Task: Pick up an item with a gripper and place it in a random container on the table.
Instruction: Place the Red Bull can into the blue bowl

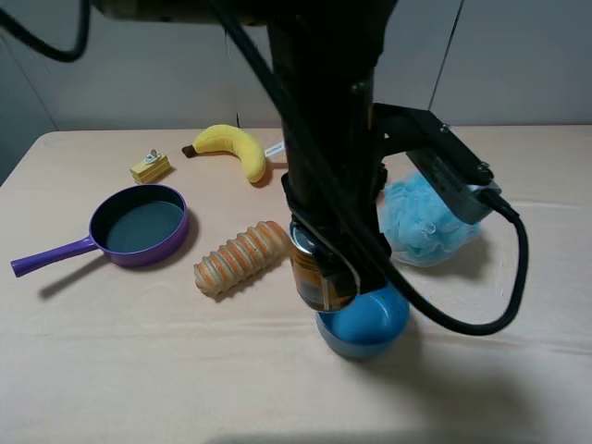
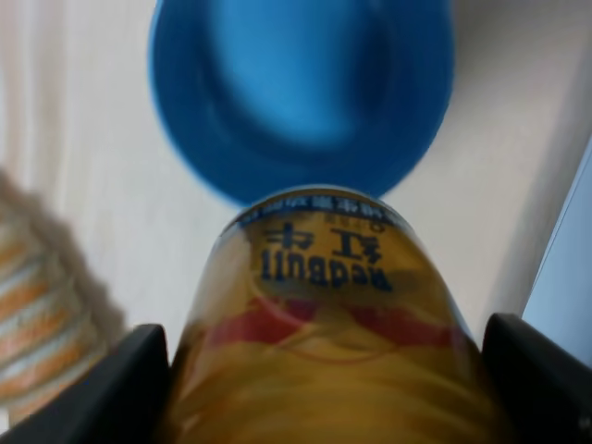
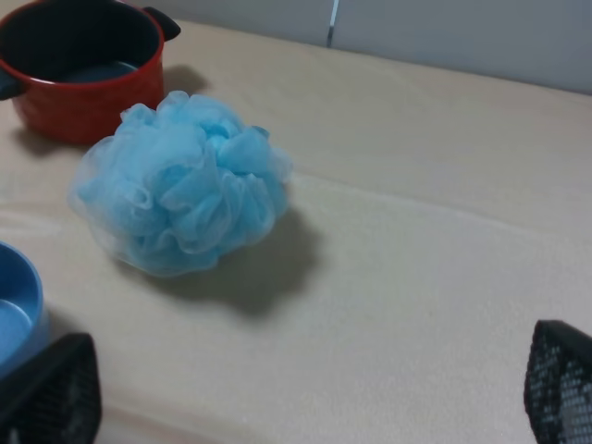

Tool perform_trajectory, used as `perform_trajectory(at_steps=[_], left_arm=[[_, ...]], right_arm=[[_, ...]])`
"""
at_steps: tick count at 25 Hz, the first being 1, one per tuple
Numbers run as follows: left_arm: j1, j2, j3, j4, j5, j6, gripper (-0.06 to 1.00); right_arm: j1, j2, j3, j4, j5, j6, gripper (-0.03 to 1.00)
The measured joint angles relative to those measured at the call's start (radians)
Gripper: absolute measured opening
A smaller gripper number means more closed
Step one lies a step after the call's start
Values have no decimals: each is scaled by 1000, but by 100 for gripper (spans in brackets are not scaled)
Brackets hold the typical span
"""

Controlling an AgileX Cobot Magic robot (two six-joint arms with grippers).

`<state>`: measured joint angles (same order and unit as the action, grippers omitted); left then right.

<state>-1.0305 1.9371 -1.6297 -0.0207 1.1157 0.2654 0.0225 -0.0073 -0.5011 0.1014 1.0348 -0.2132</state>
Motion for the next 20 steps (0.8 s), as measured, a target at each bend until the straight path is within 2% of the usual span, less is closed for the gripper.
perform_trajectory(at_steps=[5, 10, 20], left_arm=[[-20, 97, -120, 6, 49, 1, 68], [-45, 183, -204, 59, 56, 2, 68], [-49, 280, -245, 58, 56, 13, 68]], right_arm=[[0, 0, 0, 0, 0, 0, 69], [0, 0, 0, 0, 0, 0, 69], [0, 0, 0, 0, 0, 0, 69]])
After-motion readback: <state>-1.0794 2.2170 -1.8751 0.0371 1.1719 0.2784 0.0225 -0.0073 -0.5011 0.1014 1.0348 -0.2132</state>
